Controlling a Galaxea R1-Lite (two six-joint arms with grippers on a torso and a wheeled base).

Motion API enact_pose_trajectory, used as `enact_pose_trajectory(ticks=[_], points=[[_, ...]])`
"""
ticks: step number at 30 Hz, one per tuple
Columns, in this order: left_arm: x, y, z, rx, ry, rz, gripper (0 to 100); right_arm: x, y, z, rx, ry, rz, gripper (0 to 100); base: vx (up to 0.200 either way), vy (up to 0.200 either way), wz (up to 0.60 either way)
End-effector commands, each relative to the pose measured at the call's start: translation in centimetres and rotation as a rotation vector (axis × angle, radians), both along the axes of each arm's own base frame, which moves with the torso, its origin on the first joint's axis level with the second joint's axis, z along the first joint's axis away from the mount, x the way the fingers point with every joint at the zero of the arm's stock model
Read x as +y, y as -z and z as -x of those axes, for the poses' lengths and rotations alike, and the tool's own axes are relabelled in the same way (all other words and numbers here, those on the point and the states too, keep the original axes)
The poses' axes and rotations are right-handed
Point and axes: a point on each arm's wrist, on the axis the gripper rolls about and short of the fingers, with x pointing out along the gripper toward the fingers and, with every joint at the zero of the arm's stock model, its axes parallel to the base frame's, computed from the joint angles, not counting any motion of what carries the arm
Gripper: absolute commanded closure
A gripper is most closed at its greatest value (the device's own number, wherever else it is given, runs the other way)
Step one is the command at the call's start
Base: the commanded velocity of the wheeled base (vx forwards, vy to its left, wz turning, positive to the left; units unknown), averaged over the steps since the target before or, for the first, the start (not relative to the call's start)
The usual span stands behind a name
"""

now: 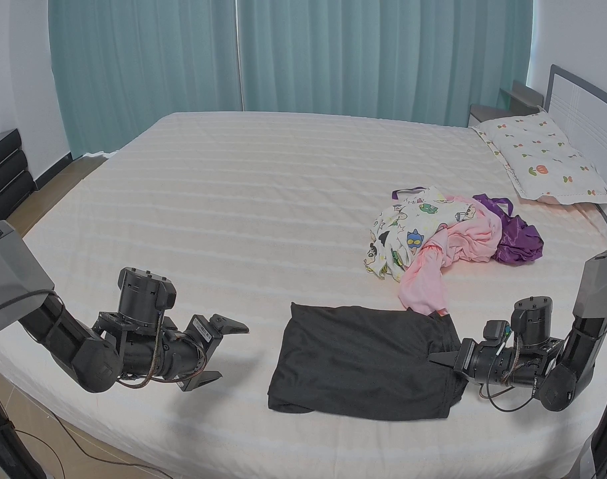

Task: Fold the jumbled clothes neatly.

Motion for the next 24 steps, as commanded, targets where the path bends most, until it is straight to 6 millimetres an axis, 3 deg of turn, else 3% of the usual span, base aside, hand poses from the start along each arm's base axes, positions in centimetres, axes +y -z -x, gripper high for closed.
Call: enact_pose_trajectory(ticks=[1, 4, 24], points=[[0.00, 0.05, 0.00, 0.002, 0.000, 0.000, 0, 0.08, -0.01, 0.03, 0.000, -0.004, 0.000, 100, -0.200, 0.000, 0.00], [0.00, 0.05, 0.00, 0.001, 0.001, -0.001, 0, 0.11, -0.10, 0.04, -0.005, -0.004, -0.001, 100, -0.200, 0.000, 0.00], [-0.25, -0.07, -0.26, -0.004, 0.003, 0.007, 0, -0.57, -0.71, -0.48, -0.040, 0.037, -0.004, 100, 0.000, 0.000, 0.00]])
